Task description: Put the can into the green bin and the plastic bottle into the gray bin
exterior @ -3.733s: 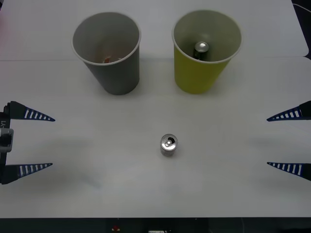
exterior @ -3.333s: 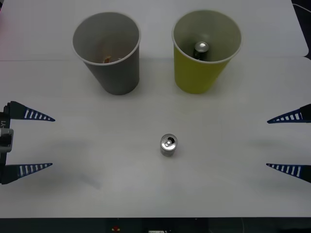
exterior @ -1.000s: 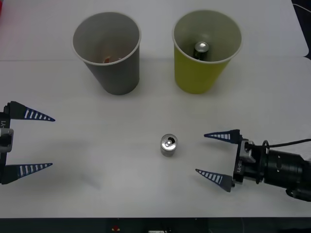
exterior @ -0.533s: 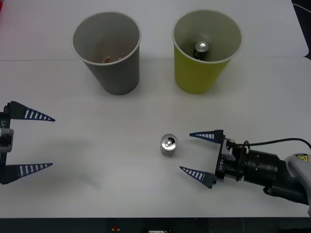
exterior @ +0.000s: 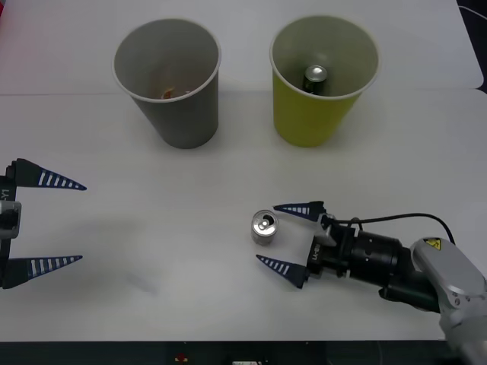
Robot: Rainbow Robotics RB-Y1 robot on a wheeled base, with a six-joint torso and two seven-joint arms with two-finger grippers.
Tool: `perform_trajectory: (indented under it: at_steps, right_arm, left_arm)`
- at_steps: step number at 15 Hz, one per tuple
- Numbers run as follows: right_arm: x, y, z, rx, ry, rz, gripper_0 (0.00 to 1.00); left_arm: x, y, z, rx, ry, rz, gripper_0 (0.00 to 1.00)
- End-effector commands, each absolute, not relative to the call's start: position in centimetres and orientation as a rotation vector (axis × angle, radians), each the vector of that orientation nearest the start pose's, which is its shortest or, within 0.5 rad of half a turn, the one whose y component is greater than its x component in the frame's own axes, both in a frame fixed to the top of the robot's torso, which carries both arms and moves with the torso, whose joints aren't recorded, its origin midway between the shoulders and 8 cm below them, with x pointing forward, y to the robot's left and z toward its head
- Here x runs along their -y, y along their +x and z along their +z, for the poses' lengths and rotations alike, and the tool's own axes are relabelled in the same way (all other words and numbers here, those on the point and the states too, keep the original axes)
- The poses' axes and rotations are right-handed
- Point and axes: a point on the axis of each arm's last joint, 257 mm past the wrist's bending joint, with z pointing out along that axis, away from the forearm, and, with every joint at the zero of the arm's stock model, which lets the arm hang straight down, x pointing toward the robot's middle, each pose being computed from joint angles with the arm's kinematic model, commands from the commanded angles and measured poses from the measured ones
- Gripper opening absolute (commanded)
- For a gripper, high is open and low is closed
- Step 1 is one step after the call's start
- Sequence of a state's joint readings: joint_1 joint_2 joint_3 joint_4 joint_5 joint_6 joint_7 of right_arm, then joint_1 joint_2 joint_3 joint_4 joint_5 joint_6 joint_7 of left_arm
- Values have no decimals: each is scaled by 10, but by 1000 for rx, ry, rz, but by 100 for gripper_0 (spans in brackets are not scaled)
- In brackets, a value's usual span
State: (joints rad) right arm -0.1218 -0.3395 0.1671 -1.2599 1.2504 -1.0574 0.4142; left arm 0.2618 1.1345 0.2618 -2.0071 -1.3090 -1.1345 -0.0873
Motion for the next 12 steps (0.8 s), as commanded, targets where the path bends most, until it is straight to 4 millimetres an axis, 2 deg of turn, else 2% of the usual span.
perform_trajectory:
  at_steps: [1, 6, 7, 8, 9, 12]
  right_arm:
    - [49, 412, -301, -1348, -1147, 670, 100]
    - [41, 416, -302, -1345, -1159, 654, 100]
    - [40, 416, -302, -1343, -1157, 655, 87]
    - [40, 416, -302, -1340, -1161, 654, 13]
    - [40, 416, -301, -1340, -1160, 655, 0]
    - [38, 414, -302, -1341, -1163, 662, 0]
  left_arm:
    - [-286, 341, -167, -1444, 1762, -118, 100]
    - [-286, 341, -167, -1444, 1762, -118, 100]
    - [-286, 341, -167, -1444, 1762, -118, 100]
    - [-286, 341, -167, -1444, 1762, -118, 100]
    - [-286, 341, -167, -1444, 1762, -118, 100]
    - [-286, 341, -167, -1444, 1762, -118, 100]
